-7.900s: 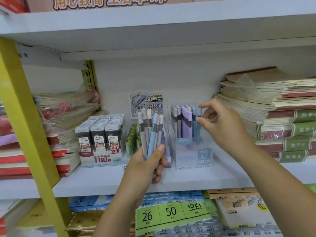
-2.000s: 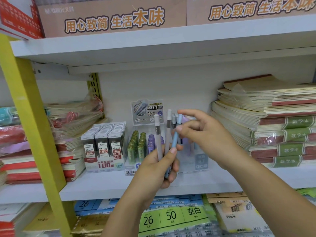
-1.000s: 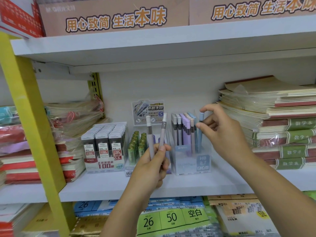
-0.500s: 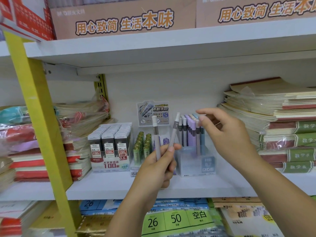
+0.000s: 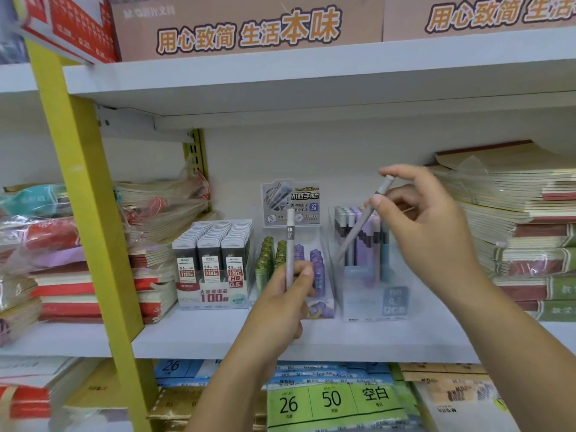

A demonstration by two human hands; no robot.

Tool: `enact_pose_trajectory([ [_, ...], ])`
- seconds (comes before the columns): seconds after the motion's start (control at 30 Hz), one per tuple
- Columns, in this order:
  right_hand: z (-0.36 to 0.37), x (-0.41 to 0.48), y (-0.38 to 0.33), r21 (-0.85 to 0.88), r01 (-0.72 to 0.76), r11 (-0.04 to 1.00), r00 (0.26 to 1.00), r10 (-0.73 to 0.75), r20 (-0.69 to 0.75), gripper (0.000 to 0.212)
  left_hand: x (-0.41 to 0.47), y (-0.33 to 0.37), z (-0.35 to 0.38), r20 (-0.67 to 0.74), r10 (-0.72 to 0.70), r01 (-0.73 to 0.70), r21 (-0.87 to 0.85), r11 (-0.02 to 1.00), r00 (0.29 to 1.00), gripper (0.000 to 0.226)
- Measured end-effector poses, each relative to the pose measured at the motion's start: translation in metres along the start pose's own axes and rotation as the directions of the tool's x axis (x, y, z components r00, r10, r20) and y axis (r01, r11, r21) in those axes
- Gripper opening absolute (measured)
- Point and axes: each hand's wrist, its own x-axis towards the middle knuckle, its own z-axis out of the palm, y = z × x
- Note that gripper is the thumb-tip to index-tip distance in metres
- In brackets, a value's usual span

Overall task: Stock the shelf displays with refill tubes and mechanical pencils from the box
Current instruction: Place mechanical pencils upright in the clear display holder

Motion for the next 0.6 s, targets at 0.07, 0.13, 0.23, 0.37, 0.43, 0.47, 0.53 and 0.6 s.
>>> enact_pose_trajectory([
  [0.07, 0.001, 0.001, 0.005, -0.063, 0.015, 0.998, 1.000, -0.015, 0.003, 0.030, 0.001, -0.001, -0.002, -0.012, 0.014, -0.014, 0.007, 1.000, 1.000, 0.023],
  [0.13, 0.004, 0.001, 0.007, -0.026, 0.027, 0.999, 0.999, -0.027, -0.036, 0.030, 0.002, -0.001, -0.002, -0.013, 0.022, -0.022, 0.001, 1.000, 1.000, 0.030],
  [0.23, 0.007, 0.001, 0.005, -0.011, 0.122, 0.992, 0.977, -0.122, -0.172, 0.032, 0.003, 0.000, -0.002, -0.018, 0.037, -0.038, -0.028, 0.999, 0.999, 0.034],
  [0.37, 0.005, 0.004, 0.007, -0.163, 0.174, 0.971, 0.972, -0.196, -0.129, 0.035, 0.003, -0.001, -0.004, -0.040, 0.084, -0.083, 0.019, 0.996, 0.996, 0.029],
  [0.43, 0.007, 0.004, 0.014, -0.282, 0.131, 0.950, 0.990, -0.142, -0.016, 0.033, 0.002, -0.001, -0.003, -0.048, 0.100, -0.100, 0.017, 0.995, 0.994, 0.027],
  [0.47, 0.008, 0.003, 0.017, -0.327, 0.121, 0.937, 0.993, -0.120, 0.024, 0.032, 0.002, 0.000, -0.003, -0.051, 0.106, -0.105, 0.014, 0.994, 0.993, 0.028],
  [0.53, 0.012, 0.000, 0.020, -0.366, 0.123, 0.922, 0.992, -0.102, 0.076, 0.030, 0.001, 0.002, -0.002, -0.060, 0.111, -0.110, 0.030, 0.994, 0.992, 0.031],
  [0.6, 0.016, -0.003, 0.022, -0.381, 0.126, 0.916, 0.990, -0.092, 0.106, 0.030, 0.001, 0.003, -0.002, -0.062, 0.111, -0.109, 0.035, 0.993, 0.992, 0.034],
])
